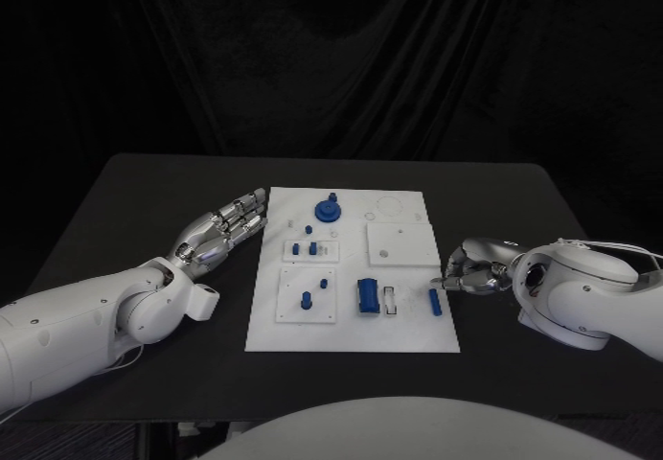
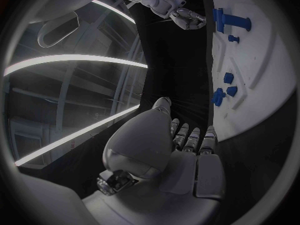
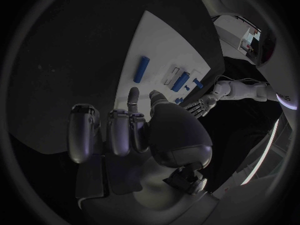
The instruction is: Assemble the parts on the task board
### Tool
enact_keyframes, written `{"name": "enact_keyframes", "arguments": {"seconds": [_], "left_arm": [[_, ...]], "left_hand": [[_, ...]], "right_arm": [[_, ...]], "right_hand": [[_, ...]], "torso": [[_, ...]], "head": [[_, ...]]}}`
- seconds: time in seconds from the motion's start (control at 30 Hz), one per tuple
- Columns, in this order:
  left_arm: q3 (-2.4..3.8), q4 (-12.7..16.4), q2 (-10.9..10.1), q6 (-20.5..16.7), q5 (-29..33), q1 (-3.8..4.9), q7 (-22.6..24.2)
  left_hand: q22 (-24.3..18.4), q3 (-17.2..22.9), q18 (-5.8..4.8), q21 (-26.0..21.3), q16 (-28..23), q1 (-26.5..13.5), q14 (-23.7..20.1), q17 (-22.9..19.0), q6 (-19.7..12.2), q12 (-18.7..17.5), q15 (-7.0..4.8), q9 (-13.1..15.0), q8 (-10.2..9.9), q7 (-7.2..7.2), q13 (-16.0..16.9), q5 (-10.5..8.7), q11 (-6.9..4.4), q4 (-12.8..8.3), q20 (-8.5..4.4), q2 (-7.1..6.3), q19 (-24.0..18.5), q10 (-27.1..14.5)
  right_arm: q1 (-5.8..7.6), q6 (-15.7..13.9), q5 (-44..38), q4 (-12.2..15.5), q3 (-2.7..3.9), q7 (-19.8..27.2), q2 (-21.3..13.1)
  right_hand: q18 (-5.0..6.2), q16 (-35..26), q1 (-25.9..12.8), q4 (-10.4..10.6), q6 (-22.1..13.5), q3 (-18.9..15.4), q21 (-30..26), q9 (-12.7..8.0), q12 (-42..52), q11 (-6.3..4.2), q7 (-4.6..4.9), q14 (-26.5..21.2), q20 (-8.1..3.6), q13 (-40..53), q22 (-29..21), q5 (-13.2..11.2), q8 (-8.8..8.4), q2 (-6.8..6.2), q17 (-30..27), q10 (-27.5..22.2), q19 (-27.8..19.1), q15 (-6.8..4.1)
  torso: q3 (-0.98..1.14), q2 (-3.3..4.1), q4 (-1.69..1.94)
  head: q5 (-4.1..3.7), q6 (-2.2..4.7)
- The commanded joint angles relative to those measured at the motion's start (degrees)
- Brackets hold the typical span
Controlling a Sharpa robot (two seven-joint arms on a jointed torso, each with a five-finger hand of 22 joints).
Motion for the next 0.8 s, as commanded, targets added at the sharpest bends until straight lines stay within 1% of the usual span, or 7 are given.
{"name": "enact_keyframes", "arguments": {"seconds": [0.03, 0.2, 0.23, 0.27, 0.33, 0.37, 0.8], "left_arm": [[0.05, 0.15, -0.04, -0.05, 0.02, -0.07, 0.54], [0.05, 0.16, -0.13, -0.02, 0.02, -0.07, 0.53], [0.05, 0.16, -0.12, 0.00, 0.02, -0.07, 0.53], [0.05, 0.14, -0.11, 0.01, 0.02, -0.07, 0.53], [0.05, 0.10, -0.09, 0.07, 0.02, -0.07, 0.54], [0.05, 0.08, -0.08, 0.08, 0.02, -0.07, 0.54], [0.05, -0.16, 0.10, 0.45, 0.02, -0.08, 0.46]], "left_hand": [[0.11, 0.37, 0.60, 0.00, -0.21, 0.41, 0.12, -0.05, 0.16, 0.26, 0.45, 0.05, 0.24, 0.11, 0.07, 0.32, -0.40, 0.05, 0.35, -0.26, -0.07, -0.05], [0.08, 0.39, 0.60, -0.01, -0.21, 0.42, 0.12, -0.05, 0.17, 0.29, 0.45, 0.05, 0.23, 0.12, 0.07, 0.48, -0.39, 0.04, 0.35, -0.27, -0.08, -0.05], [0.08, 0.39, 0.60, -0.01, -0.21, 0.42, 0.12, -0.05, 0.17, 0.29, 0.45, 0.05, 0.23, 0.12, 0.07, 0.48, -0.39, 0.04, 0.35, -0.27, -0.08, -0.05], [0.08, 0.39, 0.60, -0.01, -0.21, 0.42, 0.12, -0.05, 0.17, 0.29, 0.45, 0.05, 0.23, 0.12, 0.07, 0.48, -0.39, 0.04, 0.35, -0.27, -0.08, -0.05], [0.07, 0.42, 0.60, -0.01, -0.21, 0.43, 0.12, -0.05, 0.16, 0.27, 0.45, 0.04, 0.23, 0.13, 0.07, 0.58, -0.38, 0.03, 0.35, -0.27, -0.08, -0.05], [0.07, 0.42, 0.60, -0.01, -0.21, 0.43, 0.12, -0.05, 0.16, 0.27, 0.45, 0.04, 0.23, 0.13, 0.07, 0.58, -0.38, 0.03, 0.35, -0.27, -0.08, -0.05], [0.04, 0.48, 0.59, -0.01, -0.21, 0.46, 0.12, -0.05, 0.09, 0.25, 0.47, 0.03, 0.21, 0.13, 0.06, 0.72, -0.35, 0.01, 0.36, -0.26, -0.08, -0.05]], "right_arm": [[-0.30, 2.47, -4.10, -0.10, 0.00, -3.11, 0.25], [-1.02, 2.10, -4.45, -0.33, -0.01, -3.11, 0.84], [-1.18, 2.00, -4.48, -0.35, -0.01, -3.09, 0.93], [-1.36, 1.92, -4.51, -0.38, -0.01, -3.07, 1.05], [-1.64, 1.82, -4.55, -0.51, -0.01, -3.02, 1.33], [-1.72, 1.79, -4.55, -0.57, -0.01, -2.99, 1.43], [-3.45, 1.99, -4.61, -2.07, -0.01, -2.51, 3.07]], "right_hand": [[0.06, 0.23, 0.23, 0.47, 0.50, -0.05, 0.30, -0.23, 0.15, 0.28, 0.05, 4.07, 0.34, 15.08, 12.04, -0.08, -0.31, -0.01, 3.37, 6.08, 2.23, 0.28], [0.06, 0.15, 0.25, 0.55, 0.54, -0.03, 0.28, -0.40, 0.15, 0.27, 0.04, 4.03, 0.34, 15.08, 12.03, -0.15, -0.49, 0.03, 3.16, 6.08, 2.23, 0.27], [0.09, 0.12, 0.34, 0.62, 0.50, 0.02, 0.16, -0.74, 0.15, 0.29, 0.09, 4.02, 0.34, 15.08, 11.99, -0.05, -0.88, 0.05, 3.08, 6.08, 2.18, 0.28], [0.12, 0.05, 0.52, 0.88, 0.32, 0.10, 0.02, -2.06, 0.15, 0.51, 0.41, 3.98, 0.43, 15.08, 11.95, 0.28, -2.39, -0.02, 2.92, 6.08, 2.13, 0.45], [0.12, 0.03, 0.55, 0.95, 0.42, 0.12, 0.02, -2.39, 0.15, 0.58, 0.45, 3.97, 0.46, 15.08, 11.94, 0.32, -2.71, -0.02, 2.86, 6.08, 2.13, 0.48], [0.12, 0.03, 0.63, 1.13, 0.66, 0.14, -0.02, -3.30, 0.15, 0.70, 0.61, 3.97, 0.56, 15.08, 11.93, 0.34, -3.59, -0.06, 2.85, 6.08, 2.12, 0.59], [0.14, -0.01, 1.76, 1.15, 2.47, 0.46, -0.07, -7.94, 0.15, 1.19, 1.12, 3.93, 0.97, 15.08, 11.92, -0.04, -7.86, -0.32, 2.70, 6.08, 2.12, 1.01]], "torso": [[0.00, -0.08, -0.02], [0.05, -0.14, -0.02], [0.03, -0.15, -0.01], [0.01, -0.14, 0.02], [-0.03, -0.24, 0.15], [-0.04, -0.26, 0.17], [-0.09, -0.15, 0.06]], "head": [[-0.48, 0.00], [-1.81, 0.00], [-2.05, 0.00], [-2.29, 0.00], [-2.89, 0.00], [-3.04, 0.00], [-3.00, 0.00]]}}
